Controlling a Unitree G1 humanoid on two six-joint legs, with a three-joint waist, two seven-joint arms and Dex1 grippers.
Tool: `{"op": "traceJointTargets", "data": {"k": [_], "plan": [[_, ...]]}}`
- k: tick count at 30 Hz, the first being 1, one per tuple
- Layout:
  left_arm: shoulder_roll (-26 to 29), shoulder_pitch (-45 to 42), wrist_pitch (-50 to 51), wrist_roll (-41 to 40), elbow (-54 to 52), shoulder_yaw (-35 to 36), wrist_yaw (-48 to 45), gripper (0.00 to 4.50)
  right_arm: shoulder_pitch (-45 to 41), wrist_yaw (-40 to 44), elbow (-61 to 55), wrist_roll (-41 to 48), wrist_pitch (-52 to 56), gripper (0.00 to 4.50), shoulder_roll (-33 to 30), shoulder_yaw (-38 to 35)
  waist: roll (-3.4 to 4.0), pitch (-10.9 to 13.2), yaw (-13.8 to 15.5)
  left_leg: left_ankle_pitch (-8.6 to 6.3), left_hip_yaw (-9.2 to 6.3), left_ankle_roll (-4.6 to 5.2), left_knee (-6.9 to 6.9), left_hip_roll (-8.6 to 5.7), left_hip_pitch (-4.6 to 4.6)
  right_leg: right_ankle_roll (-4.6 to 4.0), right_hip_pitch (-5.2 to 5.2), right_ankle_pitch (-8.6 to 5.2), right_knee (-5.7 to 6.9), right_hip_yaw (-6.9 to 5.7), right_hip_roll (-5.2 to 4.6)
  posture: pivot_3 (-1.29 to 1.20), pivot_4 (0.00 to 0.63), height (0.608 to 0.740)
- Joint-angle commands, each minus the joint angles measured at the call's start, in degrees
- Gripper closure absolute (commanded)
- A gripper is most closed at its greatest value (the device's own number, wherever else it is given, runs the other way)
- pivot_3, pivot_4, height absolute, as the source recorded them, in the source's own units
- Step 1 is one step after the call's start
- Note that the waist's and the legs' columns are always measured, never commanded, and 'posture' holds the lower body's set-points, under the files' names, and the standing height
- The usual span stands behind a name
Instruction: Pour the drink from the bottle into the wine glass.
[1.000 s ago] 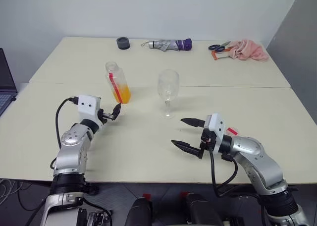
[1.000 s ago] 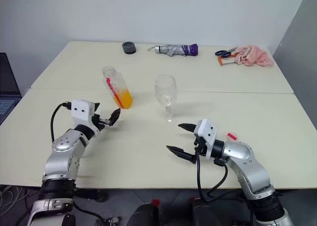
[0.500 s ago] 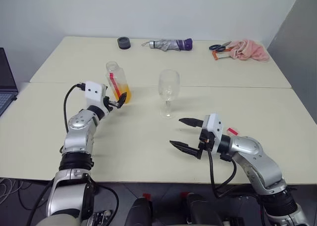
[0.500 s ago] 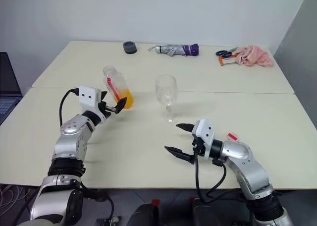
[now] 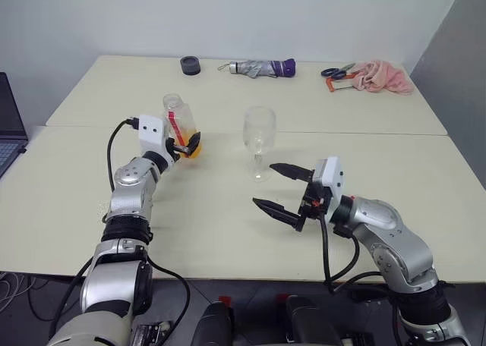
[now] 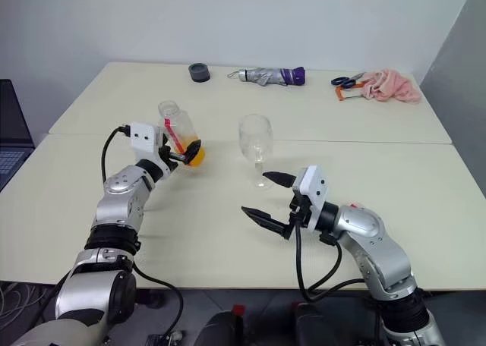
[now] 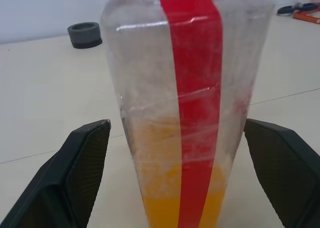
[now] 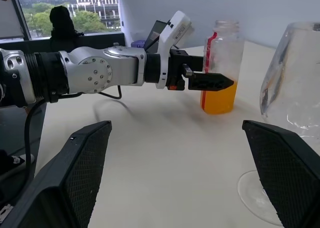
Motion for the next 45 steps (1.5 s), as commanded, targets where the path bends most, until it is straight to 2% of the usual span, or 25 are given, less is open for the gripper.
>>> {"op": "traceJointTargets", "data": {"k": [1, 4, 10, 12, 19, 23, 28, 33, 35, 45], "plan": [[-0.26, -2.72, -1.42, -0.82, 0.37, 0.91, -0.76, 0.0, -0.78, -0.55, -2.37, 0.83, -0.2, 0.03, 0.26, -0.34, 0.0, 0.0, 0.03, 0.0, -0.01, 0.0, 0.0, 0.0, 0.0, 0.0, 0.0, 0.0, 0.0, -0.01, 0.0, 0.0, 0.15, 0.74], [-0.46, -3.26, -1.49, -1.06, 1.02, 1.04, -1.03, 0.59, -0.77, -0.7, -2.34, 0.65, -0.4, 0.0, 0.17, -0.11, 0.0, 0.0, 0.03, 0.0, -0.04, 0.0, 0.03, -0.02, -0.04, 0.0, 0.0, 0.0, 0.0, -0.04, 0.0, 0.0, 0.15, 0.74], [-0.46, -3.77, -1.62, -1.33, 1.71, 1.21, -1.48, 2.4, -0.59, -0.89, -2.29, 0.44, -0.64, 0.0, 0.0, 0.14, 0.0, 0.0, 0.02, 0.0, -0.04, 0.0, 0.02, -0.02, -0.03, 0.0, 0.0, 0.0, 0.0, -0.04, 0.0, 0.0, 0.15, 0.74], [-0.43, -3.77, -1.64, -1.42, 1.69, 1.17, -1.56, 2.75, -0.51, -0.95, -2.34, 0.36, -0.68, 0.0, -0.03, 0.17, 0.0, 0.0, 0.02, 0.0, -0.04, 0.0, 0.03, -0.02, -0.03, 0.0, 0.0, 0.0, 0.0, -0.04, 0.0, 0.0, 0.15, 0.74], [-1.28, -2.41, 0.96, -1.03, -9.2, -1.82, -3.39, 2.79, 0.07, -4.31, -4.42, 1.36, 0.62, 0.0, 0.19, -2.81, -0.02, 0.01, 0.04, 0.0, -0.08, -0.01, 0.04, -0.01, -0.09, 0.0, -0.02, 0.0, 0.0, -0.06, -0.01, 0.0, 0.15, 0.74], [-0.57, -1.62, 0.08, 1.77, -18.01, -4.23, -2.47, 2.79, 0.59, -7.03, -6.5, 1.5, 1.36, 0.0, -0.29, -5.05, -0.02, 0.01, 0.12, 0.02, -0.13, -0.03, 0.04, 0.04, -0.12, 0.0, -0.02, 0.0, -0.01, -0.05, -0.05, 0.0, 0.15, 0.74], [1.37, -1.57, -3.81, 5.75, -22.46, -6.86, -3.26, 2.79, -0.14, -11.06, -7.56, 1.06, 1.74, 0.0, 1.04, -6.48, -0.02, 0.01, -0.04, 0.02, -0.05, -0.03, 0.02, 0.02, -0.05, 0.0, -0.02, 0.0, 0.0, 0.01, -0.01, 0.0, 0.15, 0.74], [3.19, -4.35, -10.99, 10.58, -19.85, -9.07, -3.07, 2.79, -2.34, -12.7, -6.1, -0.49, 0.06, 0.0, 2.22, -6.22, -0.02, 0.01, 0.01, 0.02, -0.05, -0.03, 0.02, 0.0, -0.05, -0.01, -0.03, 0.0, 0.01, -0.01, 0.02, 0.0, 0.15, 0.74], [3.66, -5.51, -13.42, 12.0, -18.14, -10.26, -3.74, 2.79, -3.37, -10.99, -5.77, 0.55, 1.27, 0.0, 1.27, -5.63, -0.02, 0.01, 0.08, 0.02, -0.05, -0.03, 0.03, -0.04, -0.06, 0.0, -0.03, 0.0, 0.01, -0.02, 0.03, 0.0, 0.15, 0.74], [5.61, -12.82, -25.3, 20.86, -6.24, -16.18, -3.22, 2.79, -4.77, -12.41, -3.99, -1.82, 3.58, 0.0, 0.84, -4.11, -0.02, 0.01, 0.1, 0.01, -0.04, -0.02, 0.02, -0.14, -0.09, 0.0, -0.04, 0.0, -0.02, -0.02, 0.01, 0.0, 0.15, 0.74]]}}
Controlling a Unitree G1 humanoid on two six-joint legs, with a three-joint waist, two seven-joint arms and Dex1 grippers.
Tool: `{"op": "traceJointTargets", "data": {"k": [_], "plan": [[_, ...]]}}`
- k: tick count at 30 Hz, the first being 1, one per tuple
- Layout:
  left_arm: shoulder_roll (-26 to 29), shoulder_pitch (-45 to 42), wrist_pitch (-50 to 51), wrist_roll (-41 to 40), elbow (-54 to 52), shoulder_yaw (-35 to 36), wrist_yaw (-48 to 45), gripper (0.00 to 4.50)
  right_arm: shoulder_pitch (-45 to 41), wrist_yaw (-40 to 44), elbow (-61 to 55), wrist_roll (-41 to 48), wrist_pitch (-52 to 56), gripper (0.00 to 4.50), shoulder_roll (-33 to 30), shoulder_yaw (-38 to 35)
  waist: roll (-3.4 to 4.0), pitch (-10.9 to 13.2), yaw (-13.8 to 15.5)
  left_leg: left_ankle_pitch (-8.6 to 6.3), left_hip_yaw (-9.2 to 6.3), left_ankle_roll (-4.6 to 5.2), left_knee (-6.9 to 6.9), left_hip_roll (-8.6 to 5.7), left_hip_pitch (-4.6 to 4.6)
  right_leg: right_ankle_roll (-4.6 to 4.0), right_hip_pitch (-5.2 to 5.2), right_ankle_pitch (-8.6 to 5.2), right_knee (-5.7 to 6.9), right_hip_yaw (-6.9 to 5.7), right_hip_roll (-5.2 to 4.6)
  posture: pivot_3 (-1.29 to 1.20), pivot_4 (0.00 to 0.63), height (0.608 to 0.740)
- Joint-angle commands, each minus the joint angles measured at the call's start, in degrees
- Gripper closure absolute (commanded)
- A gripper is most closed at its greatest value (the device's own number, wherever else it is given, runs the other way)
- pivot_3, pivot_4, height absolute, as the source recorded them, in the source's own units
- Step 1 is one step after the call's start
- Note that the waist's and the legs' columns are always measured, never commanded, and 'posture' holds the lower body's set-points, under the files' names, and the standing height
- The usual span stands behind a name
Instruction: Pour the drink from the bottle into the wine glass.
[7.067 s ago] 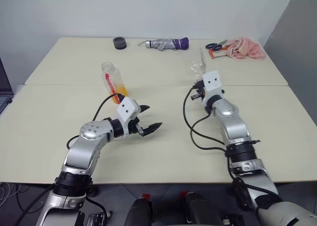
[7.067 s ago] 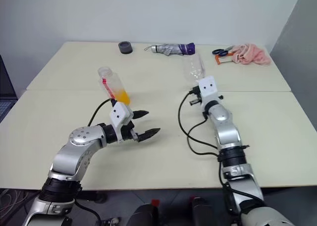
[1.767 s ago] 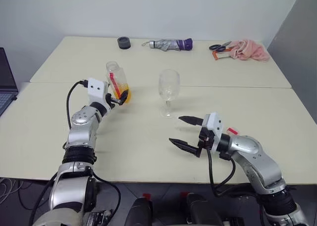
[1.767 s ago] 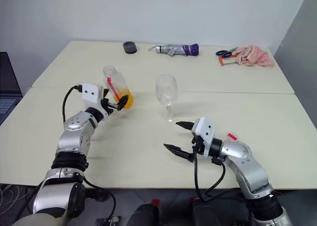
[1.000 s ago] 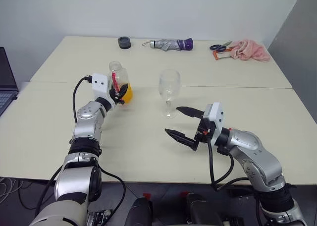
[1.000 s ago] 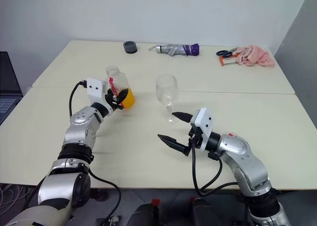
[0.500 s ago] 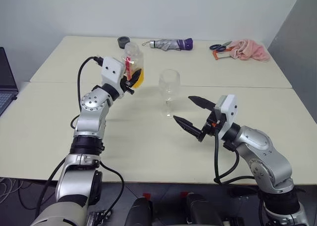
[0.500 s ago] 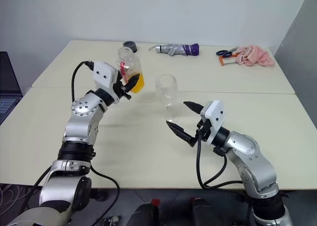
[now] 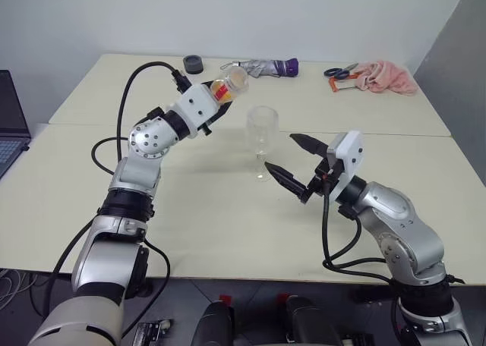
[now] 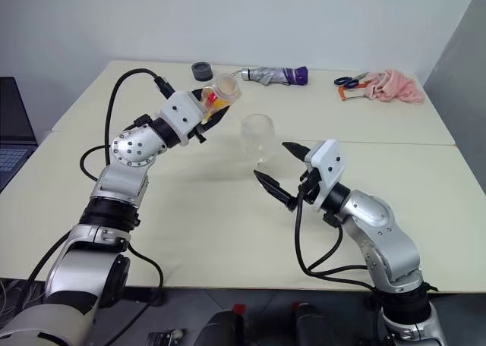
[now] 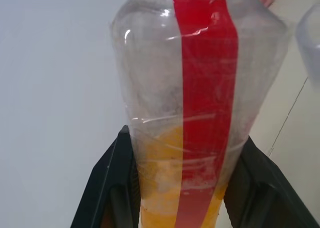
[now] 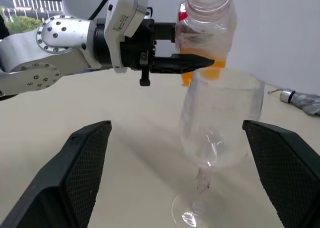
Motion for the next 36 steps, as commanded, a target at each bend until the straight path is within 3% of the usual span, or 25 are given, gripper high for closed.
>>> {"op": "traceJointTargets", "data": {"k": [1, 9, 28, 36], "plan": [[1.08, -3.26, -4.43, 2.68, 1.73, -0.77, 1.65, 2.79, -0.89, -0.93, -1.08, -1.04, -0.24, 0.0, -0.05, 0.21, 0.0, 0.0, -0.01, 0.0, 0.0, 0.0, 0.0, 0.0, 0.0, 0.0, 0.0, 0.0, 0.0, 0.01, 0.0, 0.0, 0.15, 0.74], [1.98, -6.59, -11.12, 8.74, 7.6, -2.89, 6.33, 2.79, -0.14, -2.34, -0.56, -4.0, -2.48, 0.0, 0.36, 0.01, 0.0, 0.0, -0.04, 0.0, 0.0, 0.0, -0.01, 0.01, 0.0, 0.0, -0.02, 0.0, 0.01, 0.0, 0.01, 0.0, 0.15, 0.74], [5.49, -12.72, -22.01, 20.95, 16.85, -7.77, 19.04, 2.79, 2.72, 3.24, -3.21, 3.7, -4.97, 0.0, -1.29, -7.86, 0.0, 0.0, -0.03, 0.0, 0.0, 0.0, -0.01, -0.02, -0.03, 0.0, -0.03, 0.0, 0.01, -0.02, -0.01, 0.0, 0.15, 0.74], [6.09, -14.31, -23.72, 23.54, 18.64, -9.19, 22.29, 2.79, 4.52, 3.92, -5.07, 6.6, -3.22, 0.0, -3.89, -7.89, -0.01, 0.0, -0.06, 0.0, 0.01, 0.0, 0.0, -0.02, -0.02, 0.0, -0.03, 0.0, 0.04, -0.01, -0.01, 0.0, 0.15, 0.74]]}}
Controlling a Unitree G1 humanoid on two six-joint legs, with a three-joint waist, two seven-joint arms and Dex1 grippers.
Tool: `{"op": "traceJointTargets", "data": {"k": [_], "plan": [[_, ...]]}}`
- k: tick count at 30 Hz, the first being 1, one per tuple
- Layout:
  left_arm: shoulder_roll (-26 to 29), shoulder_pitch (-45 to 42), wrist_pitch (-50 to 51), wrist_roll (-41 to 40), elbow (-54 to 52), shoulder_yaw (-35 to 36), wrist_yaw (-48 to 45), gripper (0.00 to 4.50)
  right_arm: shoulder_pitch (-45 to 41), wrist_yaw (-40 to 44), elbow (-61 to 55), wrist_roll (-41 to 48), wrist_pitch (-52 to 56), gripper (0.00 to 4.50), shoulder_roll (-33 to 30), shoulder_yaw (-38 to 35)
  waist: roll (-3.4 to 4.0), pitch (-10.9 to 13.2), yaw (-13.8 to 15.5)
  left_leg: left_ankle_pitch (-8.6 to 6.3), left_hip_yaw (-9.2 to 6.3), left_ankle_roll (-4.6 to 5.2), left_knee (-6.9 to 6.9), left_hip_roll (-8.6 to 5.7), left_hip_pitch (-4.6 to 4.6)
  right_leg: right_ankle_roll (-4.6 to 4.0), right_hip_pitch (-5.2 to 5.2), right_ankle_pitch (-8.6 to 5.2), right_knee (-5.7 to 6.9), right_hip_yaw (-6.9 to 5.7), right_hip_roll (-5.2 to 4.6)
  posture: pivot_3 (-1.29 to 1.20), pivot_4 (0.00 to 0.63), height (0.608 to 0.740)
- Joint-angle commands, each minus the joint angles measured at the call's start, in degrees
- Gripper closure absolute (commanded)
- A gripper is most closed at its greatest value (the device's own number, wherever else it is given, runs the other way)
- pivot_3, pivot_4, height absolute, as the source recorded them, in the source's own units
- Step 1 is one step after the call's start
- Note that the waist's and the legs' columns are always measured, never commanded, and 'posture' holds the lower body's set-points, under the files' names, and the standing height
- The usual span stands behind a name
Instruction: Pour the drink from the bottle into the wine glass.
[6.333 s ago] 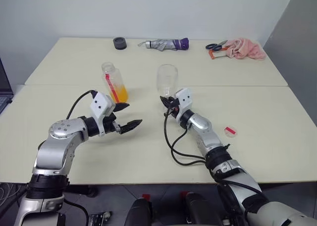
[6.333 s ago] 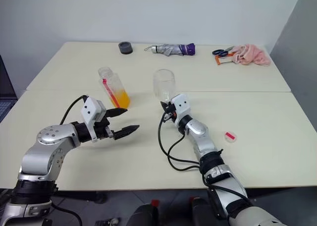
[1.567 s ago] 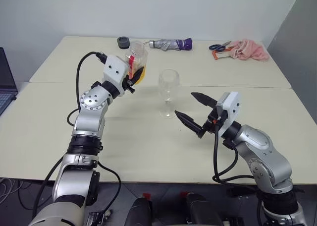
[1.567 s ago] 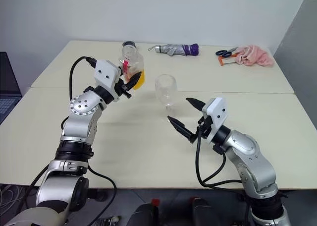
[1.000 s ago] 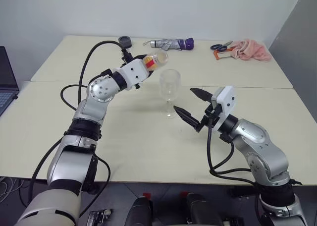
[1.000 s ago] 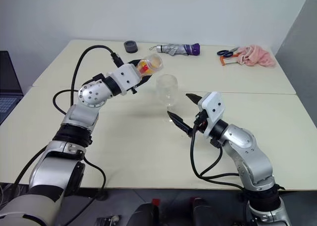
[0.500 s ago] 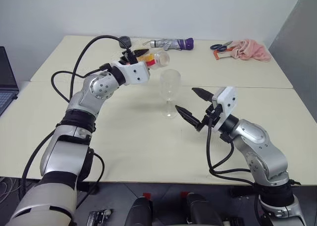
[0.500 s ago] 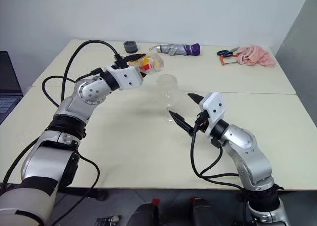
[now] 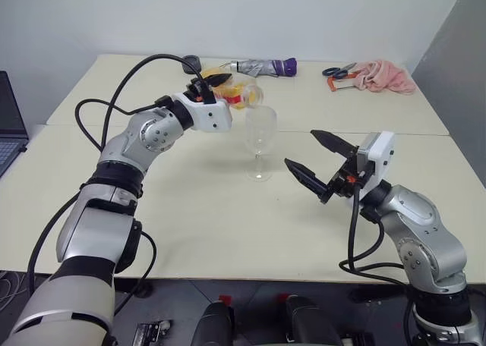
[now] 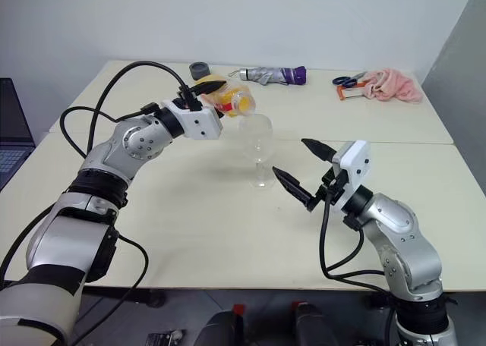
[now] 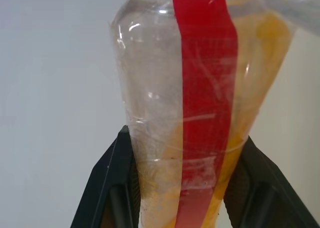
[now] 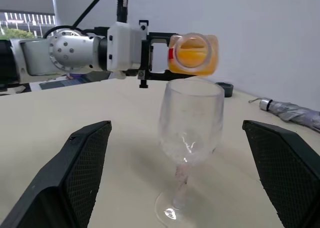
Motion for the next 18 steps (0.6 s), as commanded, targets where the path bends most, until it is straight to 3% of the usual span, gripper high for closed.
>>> {"op": "traceJointTargets", "data": {"k": [1, 18], "plan": [[1.26, -3.19, -1.59, 1.01, -0.49, -0.14, 2.97, 2.79, -0.14, 0.01, -2.48, 1.16, 0.09, 0.0, -0.84, -0.83, 0.0, 0.0, 0.0, 0.0, -0.01, 0.0, 0.0, 0.0, 0.0, 0.0, 0.0, 0.0, 0.0, -0.01, 0.0, 0.0, 0.15, 0.74], [2.93, -5.9, -3.22, 6.21, 1.27, -3.2, 9.03, 2.79, 0.65, -0.05, -2.71, 0.45, 0.23, 0.0, -1.42, 1.02, 0.0, 0.0, 0.02, 0.0, 0.0, 0.0, 0.0, 0.0, 0.0, 0.0, 0.0, 0.0, 0.0, -0.01, 0.0, 0.0, 0.15, 0.74]]}}
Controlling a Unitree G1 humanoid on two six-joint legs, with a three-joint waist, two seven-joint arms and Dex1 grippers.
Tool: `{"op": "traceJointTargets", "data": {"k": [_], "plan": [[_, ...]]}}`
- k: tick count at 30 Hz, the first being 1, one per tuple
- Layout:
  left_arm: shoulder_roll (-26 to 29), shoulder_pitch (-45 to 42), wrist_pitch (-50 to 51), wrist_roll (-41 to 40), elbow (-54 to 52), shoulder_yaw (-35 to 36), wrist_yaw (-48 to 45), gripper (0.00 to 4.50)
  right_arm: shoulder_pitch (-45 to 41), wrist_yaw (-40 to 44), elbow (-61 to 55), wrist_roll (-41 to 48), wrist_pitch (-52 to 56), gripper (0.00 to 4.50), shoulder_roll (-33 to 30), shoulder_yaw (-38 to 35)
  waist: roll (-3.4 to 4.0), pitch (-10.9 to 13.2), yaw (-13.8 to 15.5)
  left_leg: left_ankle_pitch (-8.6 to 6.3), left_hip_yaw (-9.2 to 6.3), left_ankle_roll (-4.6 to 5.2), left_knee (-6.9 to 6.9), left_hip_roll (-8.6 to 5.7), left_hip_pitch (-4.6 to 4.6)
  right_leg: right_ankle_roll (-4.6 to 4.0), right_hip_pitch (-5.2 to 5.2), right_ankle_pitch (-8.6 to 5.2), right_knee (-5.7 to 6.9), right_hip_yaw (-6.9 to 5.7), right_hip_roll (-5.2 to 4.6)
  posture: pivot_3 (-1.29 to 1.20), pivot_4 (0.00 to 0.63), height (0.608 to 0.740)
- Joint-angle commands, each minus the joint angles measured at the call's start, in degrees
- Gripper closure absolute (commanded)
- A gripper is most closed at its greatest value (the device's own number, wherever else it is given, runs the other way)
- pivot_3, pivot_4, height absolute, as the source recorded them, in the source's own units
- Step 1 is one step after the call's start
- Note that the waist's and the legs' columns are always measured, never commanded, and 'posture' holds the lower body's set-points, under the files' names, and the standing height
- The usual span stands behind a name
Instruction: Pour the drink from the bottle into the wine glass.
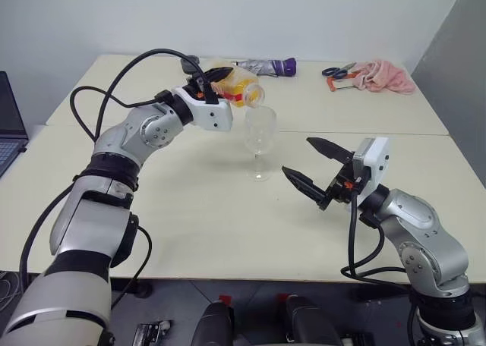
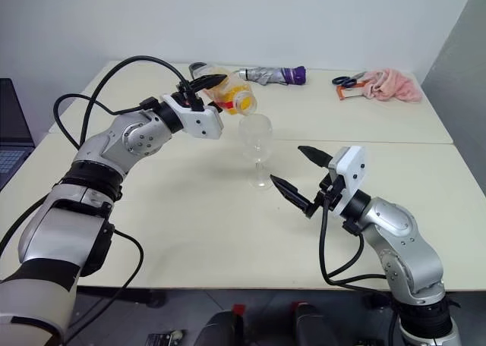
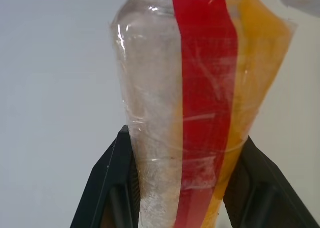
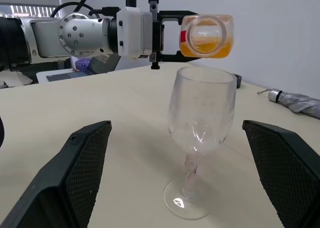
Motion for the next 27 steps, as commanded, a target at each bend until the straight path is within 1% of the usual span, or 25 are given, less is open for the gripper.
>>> {"op": "traceJointTargets", "data": {"k": [1, 16, 27], "plan": [[1.24, -2.86, -1.0, 0.9, 0.03, -0.29, 2.65, 2.79, -0.05, -0.04, -2.08, 0.34, -0.63, 0.0, -0.33, -0.21, 0.0, 0.0, 0.0, 0.0, 0.0, 0.0, 0.0, 0.0, 0.0, 0.0, 0.0, 0.0, 0.0, 0.0, 0.0, 0.0, 0.15, 0.74], [2.03, -4.99, -1.7, 4.42, 2.14, -2.13, 6.84, 2.79, -0.2, -0.44, -1.94, -0.75, -1.44, 0.0, 0.09, 1.07, 0.0, 0.0, 0.0, 0.0, 0.0, 0.0, 0.0, 0.0, 0.01, 0.0, 0.0, 0.0, 0.01, 0.0, 0.0, 0.0, 0.15, 0.74], [2.74, -6.63, -2.23, 6.16, 3.65, -3.55, 9.08, 2.79, 0.05, -2.24, -0.01, -5.92, -7.08, 0.0, 3.32, 3.03, 0.0, 0.0, 0.0, 0.0, 0.0, 0.0, 0.01, -0.01, 0.01, 0.0, 0.0, 0.0, 0.02, -0.01, 0.0, 0.0, 0.15, 0.74]]}}
